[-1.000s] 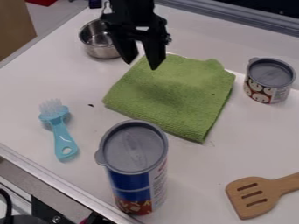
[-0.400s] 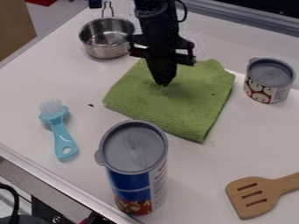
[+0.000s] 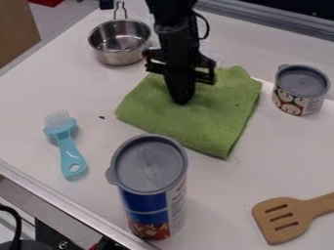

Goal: Moved the green cloth to the top center of the table between two pots

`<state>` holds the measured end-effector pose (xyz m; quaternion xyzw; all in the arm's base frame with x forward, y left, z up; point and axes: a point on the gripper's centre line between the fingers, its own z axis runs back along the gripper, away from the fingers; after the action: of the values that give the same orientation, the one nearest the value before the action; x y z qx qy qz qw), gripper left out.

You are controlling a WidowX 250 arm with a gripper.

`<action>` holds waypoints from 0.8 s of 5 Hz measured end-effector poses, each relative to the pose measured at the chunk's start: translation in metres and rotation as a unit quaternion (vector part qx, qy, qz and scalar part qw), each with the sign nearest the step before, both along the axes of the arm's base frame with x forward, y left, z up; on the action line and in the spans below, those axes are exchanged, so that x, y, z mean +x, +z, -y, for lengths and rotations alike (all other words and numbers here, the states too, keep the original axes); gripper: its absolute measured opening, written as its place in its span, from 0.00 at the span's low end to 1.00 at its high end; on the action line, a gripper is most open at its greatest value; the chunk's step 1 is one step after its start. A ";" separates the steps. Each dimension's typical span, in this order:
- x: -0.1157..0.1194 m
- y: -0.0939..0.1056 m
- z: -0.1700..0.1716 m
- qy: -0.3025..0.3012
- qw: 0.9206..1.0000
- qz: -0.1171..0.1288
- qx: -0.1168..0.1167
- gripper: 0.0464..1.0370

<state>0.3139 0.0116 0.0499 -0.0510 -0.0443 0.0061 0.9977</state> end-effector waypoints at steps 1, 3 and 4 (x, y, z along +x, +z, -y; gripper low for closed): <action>0.008 -0.003 -0.002 -0.008 1.000 0.019 -0.016 0.01; 0.040 -0.001 -0.012 -0.021 0.997 0.070 -0.022 0.01; 0.058 0.000 -0.014 -0.026 0.997 0.077 -0.015 0.01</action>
<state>0.3721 0.0256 0.0500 -0.0673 -0.1194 -0.0226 0.9903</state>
